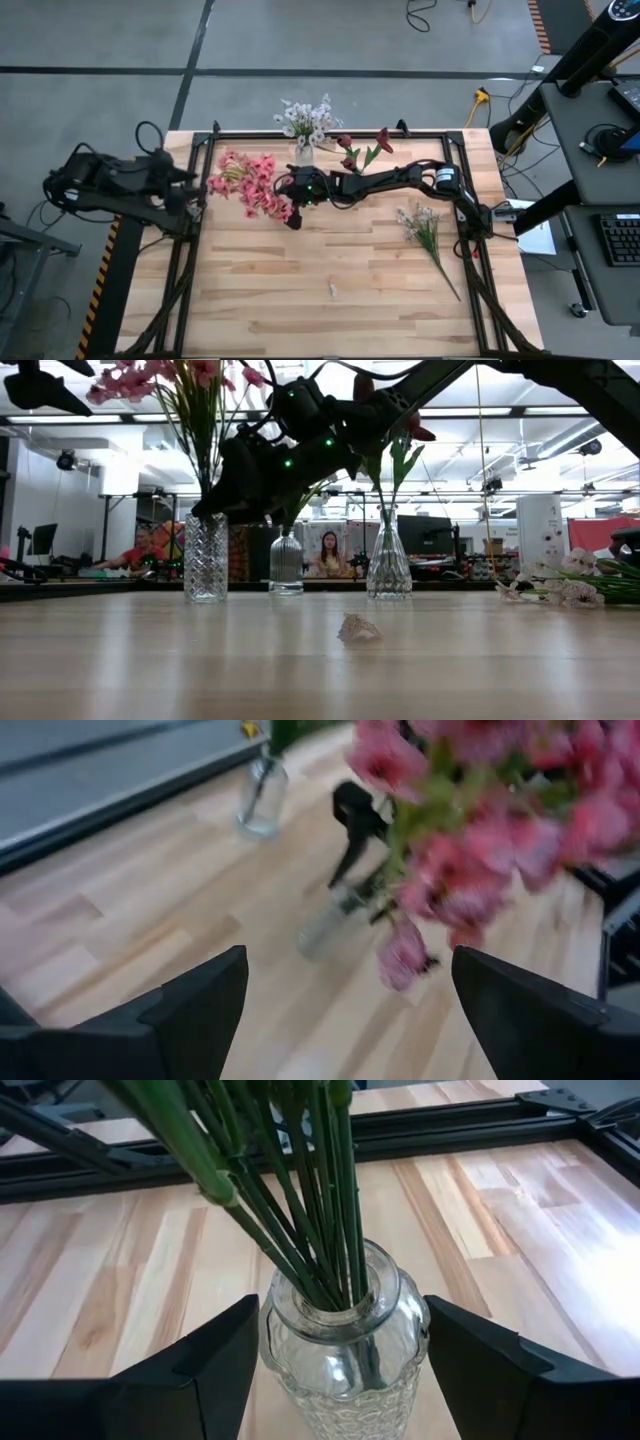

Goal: Sort flowers into vase by color
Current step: Adjust the bottom left transparent vase

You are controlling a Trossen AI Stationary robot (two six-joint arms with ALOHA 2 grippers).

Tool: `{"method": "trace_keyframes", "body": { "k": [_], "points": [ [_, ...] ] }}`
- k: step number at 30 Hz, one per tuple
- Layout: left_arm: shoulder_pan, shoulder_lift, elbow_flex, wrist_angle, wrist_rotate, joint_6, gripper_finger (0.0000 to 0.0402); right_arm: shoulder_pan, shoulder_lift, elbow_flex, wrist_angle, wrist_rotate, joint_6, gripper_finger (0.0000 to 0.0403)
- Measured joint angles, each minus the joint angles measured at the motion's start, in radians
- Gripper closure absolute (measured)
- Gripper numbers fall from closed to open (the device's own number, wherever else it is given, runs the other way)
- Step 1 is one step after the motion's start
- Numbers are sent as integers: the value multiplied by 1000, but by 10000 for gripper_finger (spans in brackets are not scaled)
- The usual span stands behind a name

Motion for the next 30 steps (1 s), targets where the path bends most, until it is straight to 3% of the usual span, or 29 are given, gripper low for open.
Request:
{"method": "trace_keyframes", "body": {
  "k": [9, 30],
  "points": [
    [0, -59, -19, 2, -74, 0, 70, 7, -3, -3, -13, 55, -20, 115],
    [0, -60, -24, 4, -94, 1, 70, 10, -50, 0, -79, 64, -43, 126]
  ]
}}
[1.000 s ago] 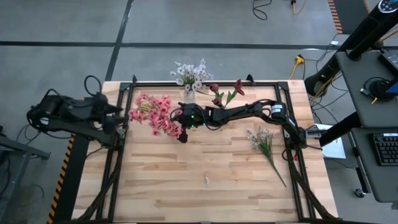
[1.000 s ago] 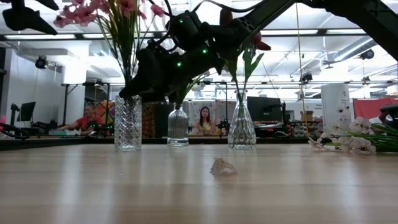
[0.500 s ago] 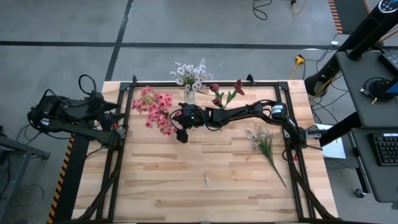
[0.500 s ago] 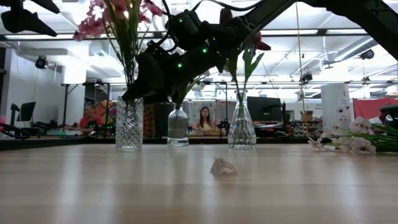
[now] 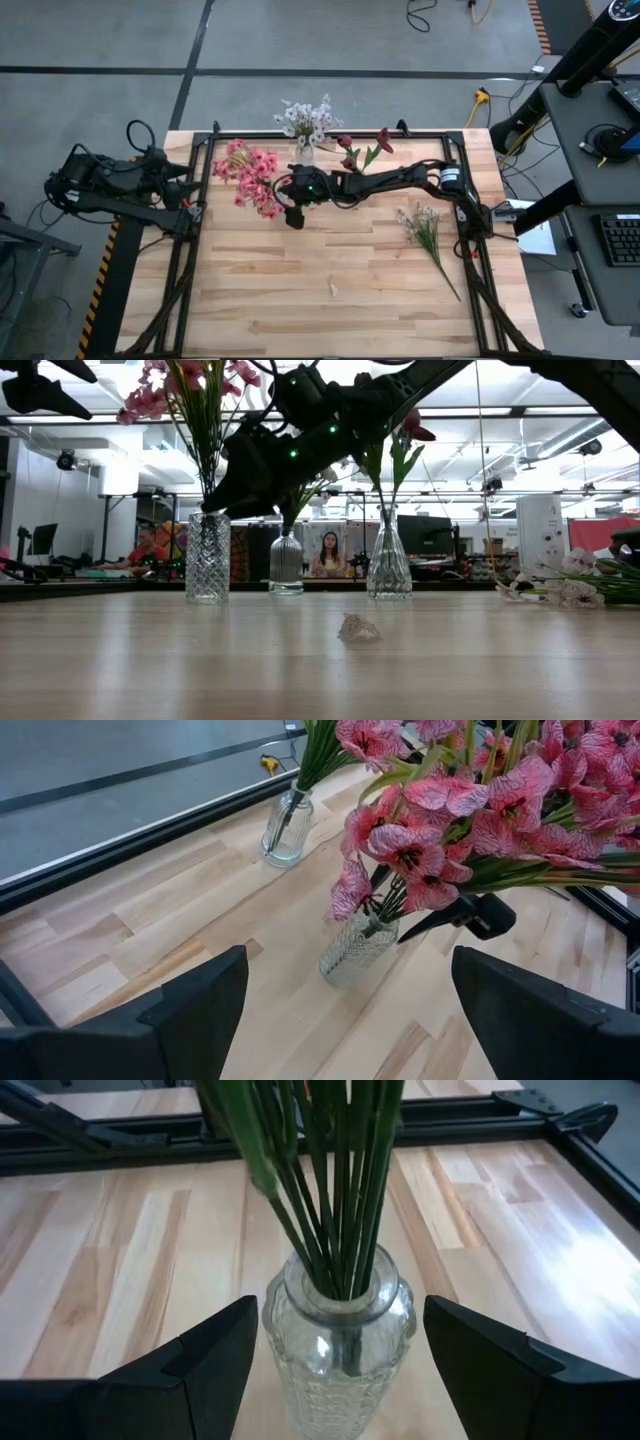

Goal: Sort flowers into vase by color
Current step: Adjust the bottom left transparent vase, then put the white flower into the top transparent vase

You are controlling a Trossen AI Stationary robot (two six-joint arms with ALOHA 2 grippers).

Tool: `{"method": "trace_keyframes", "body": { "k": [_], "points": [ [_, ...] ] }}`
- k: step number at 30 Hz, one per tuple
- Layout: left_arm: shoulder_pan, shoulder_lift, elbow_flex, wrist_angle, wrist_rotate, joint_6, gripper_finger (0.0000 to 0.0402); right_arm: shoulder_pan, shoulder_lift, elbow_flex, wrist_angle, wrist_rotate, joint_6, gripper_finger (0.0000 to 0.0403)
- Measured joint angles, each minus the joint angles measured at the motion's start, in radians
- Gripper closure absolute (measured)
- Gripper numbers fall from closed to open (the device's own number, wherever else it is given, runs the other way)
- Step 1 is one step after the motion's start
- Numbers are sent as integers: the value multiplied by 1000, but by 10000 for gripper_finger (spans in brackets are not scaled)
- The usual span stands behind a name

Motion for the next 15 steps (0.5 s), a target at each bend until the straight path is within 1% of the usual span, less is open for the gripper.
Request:
{"method": "trace_keyframes", "body": {
  "k": [4, 7, 15],
  "points": [
    [0, 0, 0, 0, 0, 0, 70, 0, -18, 0, -33, 3, -7, 126],
    [0, 0, 0, 0, 0, 0, 70, 0, -38, 0, -72, 25, -14, 126],
    [0, 0, 0, 6, -7, 17, 70, 0, -85, 1, -168, 27, -15, 126]
  ]
}}
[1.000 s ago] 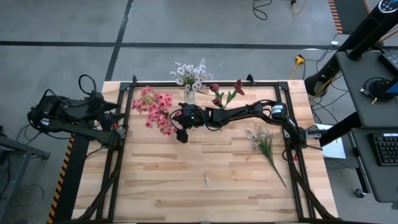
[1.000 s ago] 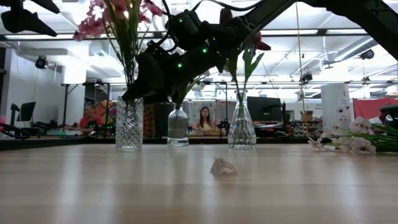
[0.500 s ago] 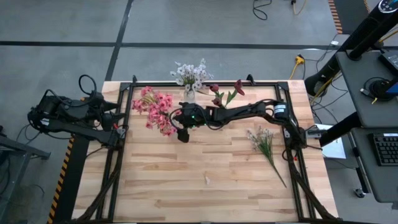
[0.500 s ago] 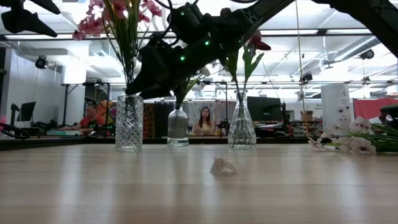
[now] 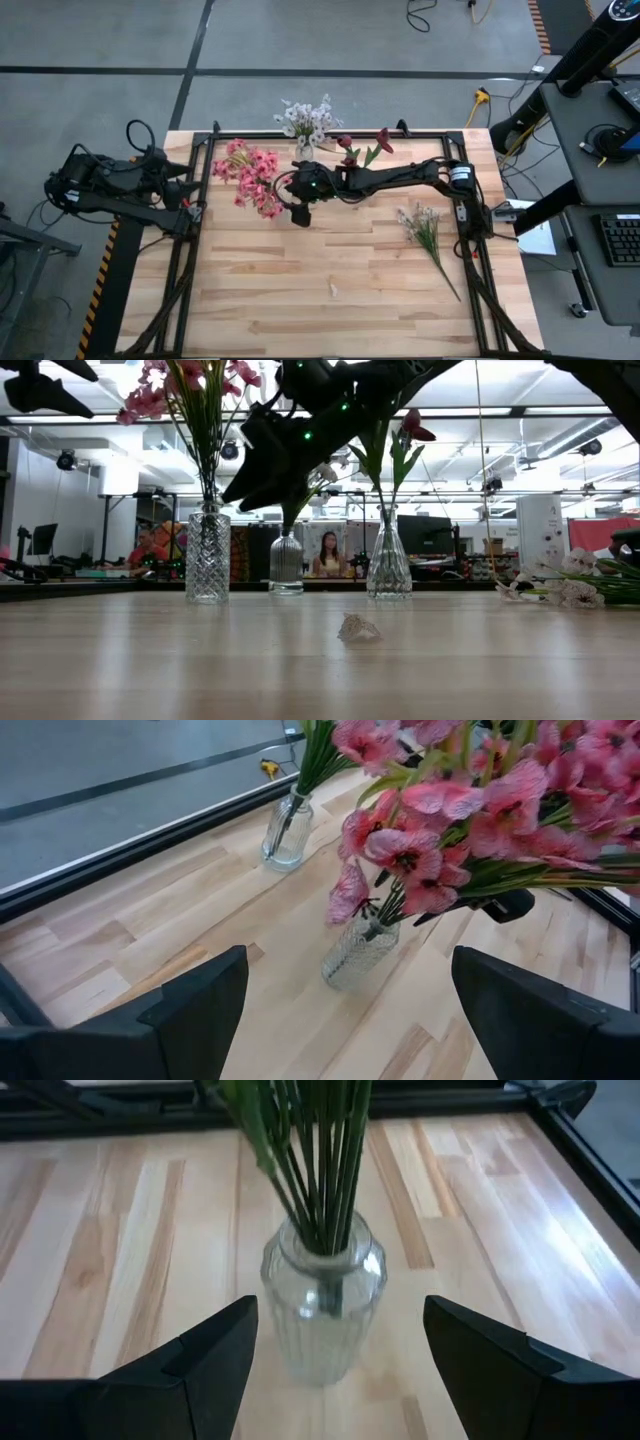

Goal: Sort flowers into vase by color
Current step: Put the white flower into the top transparent vase

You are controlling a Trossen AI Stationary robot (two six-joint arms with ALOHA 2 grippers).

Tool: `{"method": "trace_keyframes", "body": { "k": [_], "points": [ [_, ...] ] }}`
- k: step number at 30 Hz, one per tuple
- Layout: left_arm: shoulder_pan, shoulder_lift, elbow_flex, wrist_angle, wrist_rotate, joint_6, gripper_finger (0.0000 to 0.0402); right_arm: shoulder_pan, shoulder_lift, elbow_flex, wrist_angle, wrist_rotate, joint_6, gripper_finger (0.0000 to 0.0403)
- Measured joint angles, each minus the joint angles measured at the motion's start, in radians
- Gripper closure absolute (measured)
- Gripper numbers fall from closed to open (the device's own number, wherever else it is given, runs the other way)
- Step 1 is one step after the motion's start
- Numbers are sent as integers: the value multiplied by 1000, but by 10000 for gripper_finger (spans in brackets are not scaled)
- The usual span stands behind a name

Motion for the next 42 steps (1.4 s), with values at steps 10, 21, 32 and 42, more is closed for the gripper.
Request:
{"method": "trace_keyframes", "body": {
  "k": [10, 21, 32, 42],
  "points": [
    [0, 1, 0, 83, 0, 73, 70, 23, -70, 0, -79, 0, -1, 126],
    [0, 1, 0, 108, -6, 120, 70, 72, -231, 0, -298, 0, 10, 126],
    [0, 1, 0, 151, -106, 212, 70, 233, -441, 0, -635, -7, 254, 138],
    [0, 1, 0, 218, -104, 260, 70, 359, -512, -19, -1179, 5, 691, 161]
  ]
}}
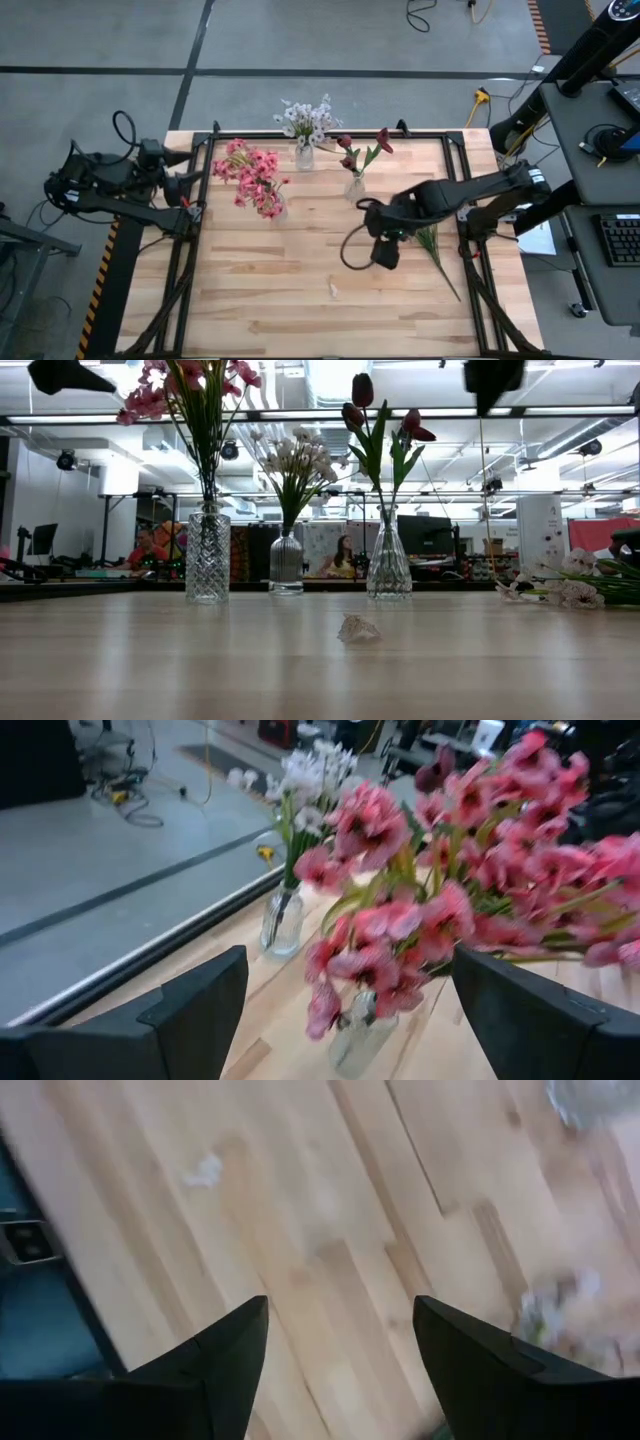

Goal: Sort flowers into vase by color
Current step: Put the white flower into the top transparent vase

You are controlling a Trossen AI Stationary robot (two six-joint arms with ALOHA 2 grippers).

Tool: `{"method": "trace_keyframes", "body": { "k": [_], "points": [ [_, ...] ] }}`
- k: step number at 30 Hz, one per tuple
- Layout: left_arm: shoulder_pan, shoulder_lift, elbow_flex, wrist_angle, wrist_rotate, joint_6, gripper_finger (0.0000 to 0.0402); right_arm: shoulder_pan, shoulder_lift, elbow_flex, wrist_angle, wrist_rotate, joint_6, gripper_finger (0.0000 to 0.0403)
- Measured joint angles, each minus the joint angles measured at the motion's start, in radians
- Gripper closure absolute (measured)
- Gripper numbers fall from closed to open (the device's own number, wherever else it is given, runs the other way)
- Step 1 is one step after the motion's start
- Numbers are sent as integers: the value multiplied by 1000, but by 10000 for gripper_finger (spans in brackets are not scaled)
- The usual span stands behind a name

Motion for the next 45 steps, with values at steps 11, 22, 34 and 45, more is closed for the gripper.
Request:
{"method": "trace_keyframes", "body": {
  "k": [11, 22, 34, 45],
  "points": [
    [0, 0, 0, 54, 1, 51, 70, 42, -126, -257, -36, 84, 344, 139],
    [0, 0, 0, 54, -54, 92, 70, 44, -227, -612, -26, 97, 651, 111],
    [0, 0, 0, 72, -89, 110, 70, 46, -218, -790, 105, 83, 708, 121],
    [0, 0, 0, 134, -132, 141, 70, 60, -217, -905, 245, 16, 738, 137]
  ]
}}
